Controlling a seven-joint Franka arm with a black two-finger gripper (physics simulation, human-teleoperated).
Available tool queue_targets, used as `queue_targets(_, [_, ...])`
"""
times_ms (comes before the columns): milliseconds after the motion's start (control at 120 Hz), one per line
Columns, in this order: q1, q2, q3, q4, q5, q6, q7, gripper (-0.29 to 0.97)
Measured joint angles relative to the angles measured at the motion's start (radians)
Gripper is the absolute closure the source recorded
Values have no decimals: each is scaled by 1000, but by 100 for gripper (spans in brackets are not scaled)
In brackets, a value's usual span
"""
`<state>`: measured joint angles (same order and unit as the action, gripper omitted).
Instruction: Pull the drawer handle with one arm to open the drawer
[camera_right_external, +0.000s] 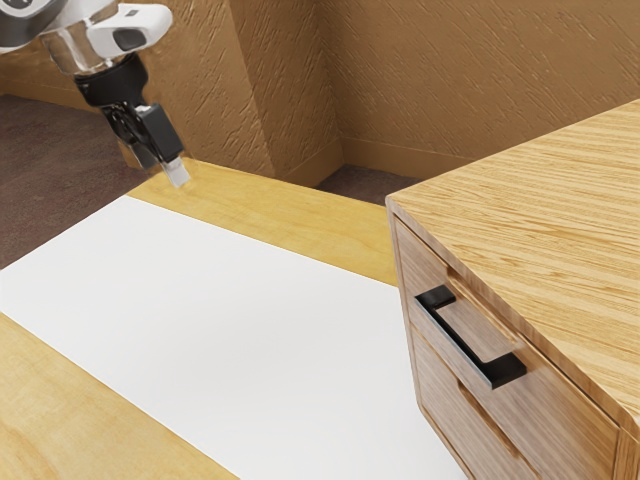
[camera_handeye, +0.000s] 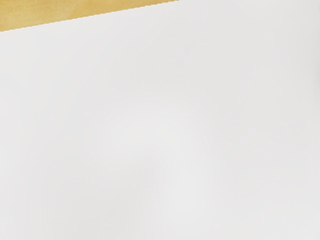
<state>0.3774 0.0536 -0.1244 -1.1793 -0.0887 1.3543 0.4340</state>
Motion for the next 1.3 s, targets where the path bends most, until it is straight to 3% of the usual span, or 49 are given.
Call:
queue_targets(117, [55,-33,-78,81,-16,-11,-3,0])
queue_targets(283, [4,-28,-93,85,-21,-18,-9,0])
queue_targets(542, [-67,-12,-104,80,91,-64,-22,0])
queue_targets(642, [-51,-5,-111,78,84,-76,43,0])
queue_targets(667, [-73,-4,-88,77,82,-74,62,0])
queue_targets(708, [-226,-5,66,76,78,-68,92,0])
queue_targets(742, [-307,-11,140,56,75,-55,119,0])
queue_targets(808, [-401,-166,196,-174,71,33,182,0])
queue_targets(1058, [-435,-385,-103,-518,184,229,472,0])
queue_targets(1300, [-436,-467,-200,-638,185,346,736,0])
